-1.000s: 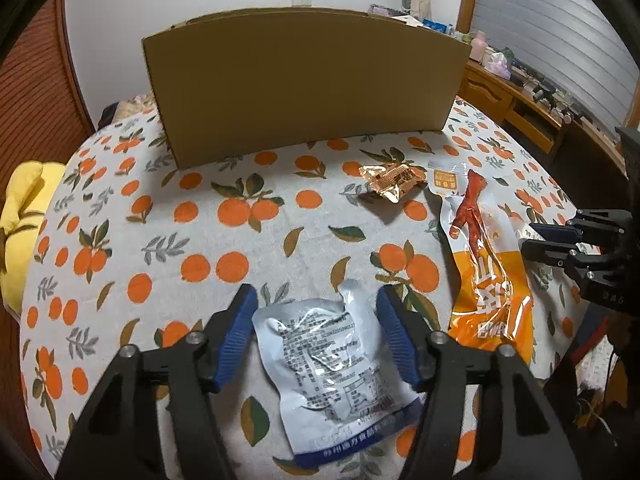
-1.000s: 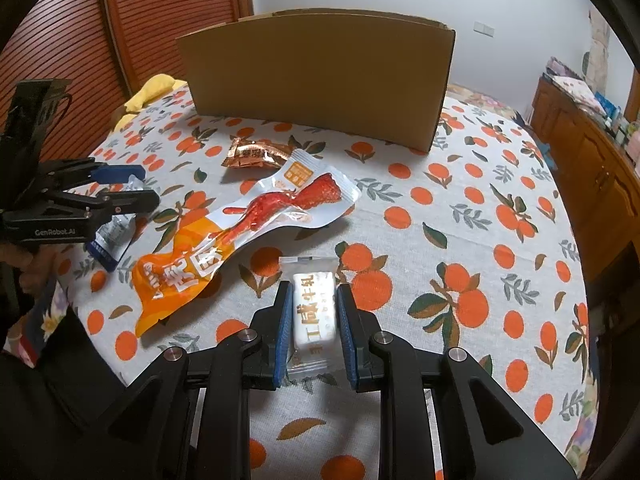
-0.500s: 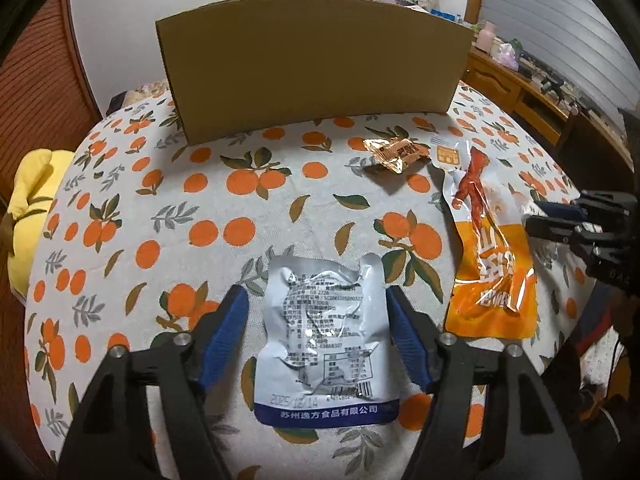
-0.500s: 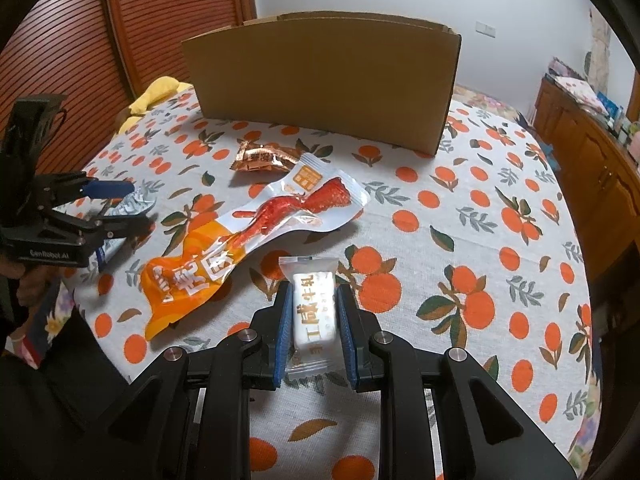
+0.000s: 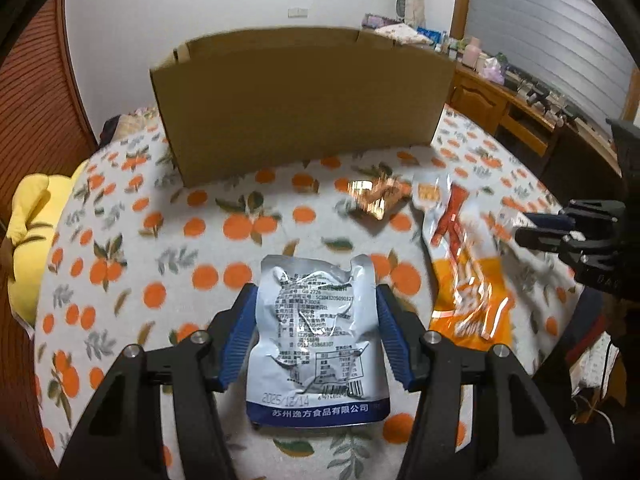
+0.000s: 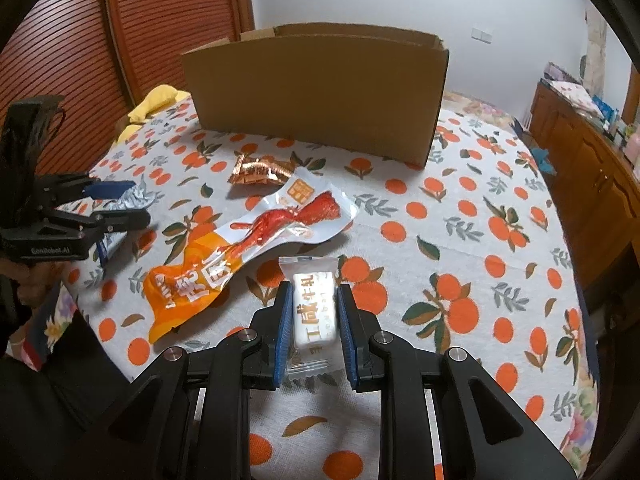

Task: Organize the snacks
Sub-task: 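Carry both packs over the box and open both tools to drop them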

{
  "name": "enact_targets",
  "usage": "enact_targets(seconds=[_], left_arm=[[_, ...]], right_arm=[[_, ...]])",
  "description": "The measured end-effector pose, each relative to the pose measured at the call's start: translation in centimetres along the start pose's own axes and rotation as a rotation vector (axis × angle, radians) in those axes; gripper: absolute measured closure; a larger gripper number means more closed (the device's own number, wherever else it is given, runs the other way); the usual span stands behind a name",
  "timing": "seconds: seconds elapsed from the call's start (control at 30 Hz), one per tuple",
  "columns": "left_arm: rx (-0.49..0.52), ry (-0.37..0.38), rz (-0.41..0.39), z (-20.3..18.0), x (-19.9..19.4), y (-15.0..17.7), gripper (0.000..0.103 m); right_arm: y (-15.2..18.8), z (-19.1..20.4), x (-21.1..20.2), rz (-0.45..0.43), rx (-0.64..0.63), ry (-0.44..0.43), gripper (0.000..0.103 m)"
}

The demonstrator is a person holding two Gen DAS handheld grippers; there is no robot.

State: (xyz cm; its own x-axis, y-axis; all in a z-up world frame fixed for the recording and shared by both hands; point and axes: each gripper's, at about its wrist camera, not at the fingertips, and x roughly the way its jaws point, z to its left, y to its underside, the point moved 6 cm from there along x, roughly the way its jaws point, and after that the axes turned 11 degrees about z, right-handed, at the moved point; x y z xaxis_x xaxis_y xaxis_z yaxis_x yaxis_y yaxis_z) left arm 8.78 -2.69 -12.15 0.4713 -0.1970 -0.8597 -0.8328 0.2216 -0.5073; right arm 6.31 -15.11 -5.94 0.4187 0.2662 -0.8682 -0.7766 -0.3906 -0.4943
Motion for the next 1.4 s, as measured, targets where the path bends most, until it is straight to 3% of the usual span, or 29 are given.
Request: enact_targets(seconds=[0.73,1.4], left_arm=[[0.032,0.012,-0.140,0.5,-4.7,-10.7,0.045],[0.019,0.003,-0.150,3.3,-2.9,-19.5,0.045]], right_arm=[[-6.8,-2.7,-4.7,-0.136,-0.029,0.020,0.082],[-16.3,-4.5,-5.0,-0.210,-0.082,-0.010,0.082]])
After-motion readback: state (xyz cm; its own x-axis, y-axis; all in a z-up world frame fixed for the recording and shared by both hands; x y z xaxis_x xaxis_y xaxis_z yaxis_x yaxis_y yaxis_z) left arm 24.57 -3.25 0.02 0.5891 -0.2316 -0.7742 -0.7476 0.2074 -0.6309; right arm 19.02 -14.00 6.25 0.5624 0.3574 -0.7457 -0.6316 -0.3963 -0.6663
